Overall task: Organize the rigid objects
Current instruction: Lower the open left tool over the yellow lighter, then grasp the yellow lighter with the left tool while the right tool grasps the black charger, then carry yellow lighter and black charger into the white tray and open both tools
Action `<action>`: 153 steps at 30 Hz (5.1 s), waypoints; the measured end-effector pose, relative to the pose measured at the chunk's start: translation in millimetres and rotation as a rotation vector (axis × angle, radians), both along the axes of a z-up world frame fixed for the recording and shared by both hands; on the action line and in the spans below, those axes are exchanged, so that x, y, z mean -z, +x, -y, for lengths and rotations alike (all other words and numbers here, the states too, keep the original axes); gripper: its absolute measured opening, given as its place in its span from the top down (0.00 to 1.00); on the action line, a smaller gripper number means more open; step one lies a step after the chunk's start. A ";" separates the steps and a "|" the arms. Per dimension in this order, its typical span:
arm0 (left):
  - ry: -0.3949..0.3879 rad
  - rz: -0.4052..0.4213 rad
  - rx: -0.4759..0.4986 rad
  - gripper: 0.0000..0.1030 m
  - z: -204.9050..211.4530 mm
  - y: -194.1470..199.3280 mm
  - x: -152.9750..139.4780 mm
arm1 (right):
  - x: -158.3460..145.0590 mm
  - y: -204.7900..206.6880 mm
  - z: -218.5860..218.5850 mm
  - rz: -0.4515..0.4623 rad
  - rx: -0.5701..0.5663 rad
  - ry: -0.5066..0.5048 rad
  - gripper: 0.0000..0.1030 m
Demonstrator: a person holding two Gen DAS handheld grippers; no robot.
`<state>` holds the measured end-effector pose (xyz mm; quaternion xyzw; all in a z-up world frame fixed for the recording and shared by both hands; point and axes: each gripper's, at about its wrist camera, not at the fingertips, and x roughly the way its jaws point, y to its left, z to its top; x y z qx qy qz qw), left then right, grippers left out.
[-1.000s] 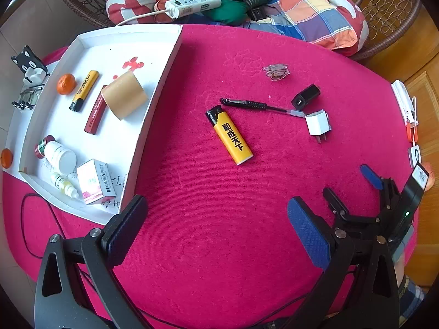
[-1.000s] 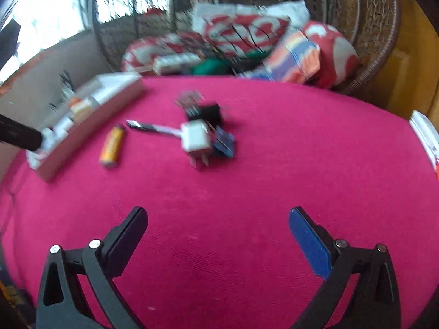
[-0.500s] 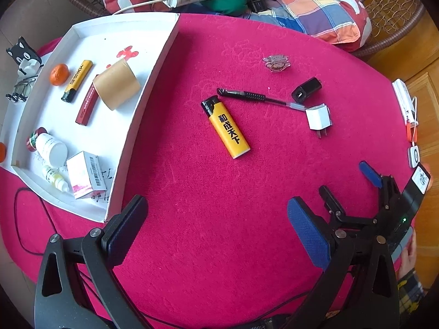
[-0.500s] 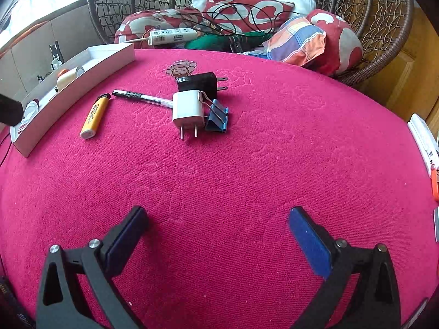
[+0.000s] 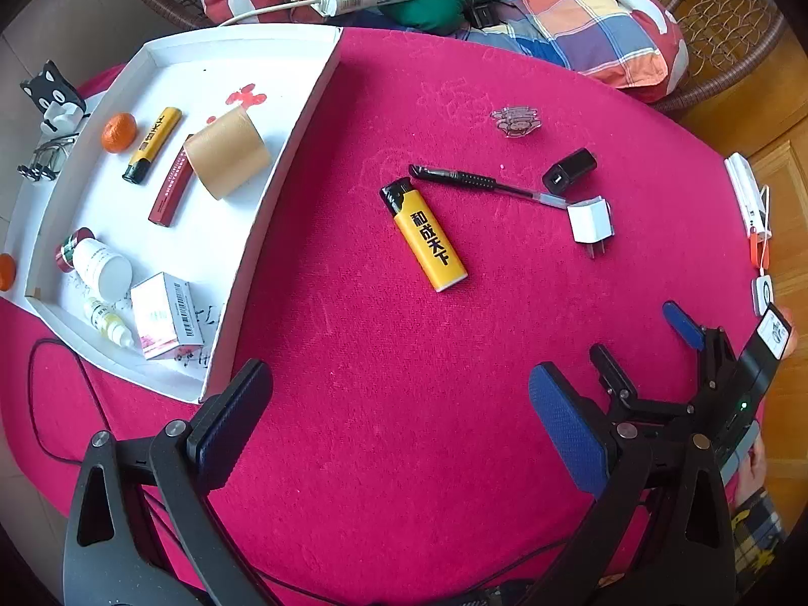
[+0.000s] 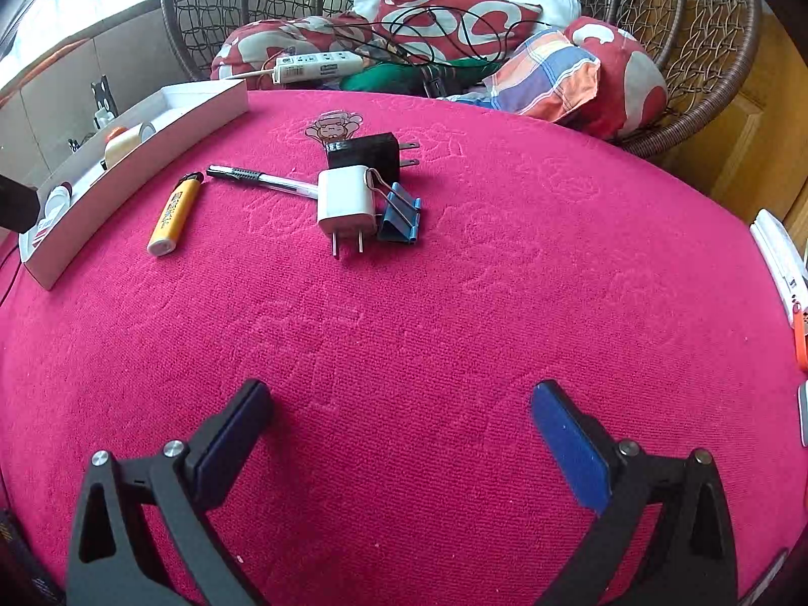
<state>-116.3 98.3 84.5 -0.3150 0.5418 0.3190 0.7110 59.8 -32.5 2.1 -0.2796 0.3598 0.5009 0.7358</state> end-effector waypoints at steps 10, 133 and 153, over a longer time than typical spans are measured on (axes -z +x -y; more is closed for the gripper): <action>-0.001 0.010 -0.009 0.01 -1.4 -2.6 -2.0 | -0.1 -0.1 0.4 0.001 0.001 0.000 0.00; 0.323 0.298 0.094 0.77 -34.8 8.7 -90.3 | -212.2 0.8 -46.0 -0.137 0.010 0.366 0.44; 0.505 0.418 0.077 0.77 -53.4 -71.0 -195.8 | -322.9 -88.5 -17.3 0.007 0.010 0.668 0.44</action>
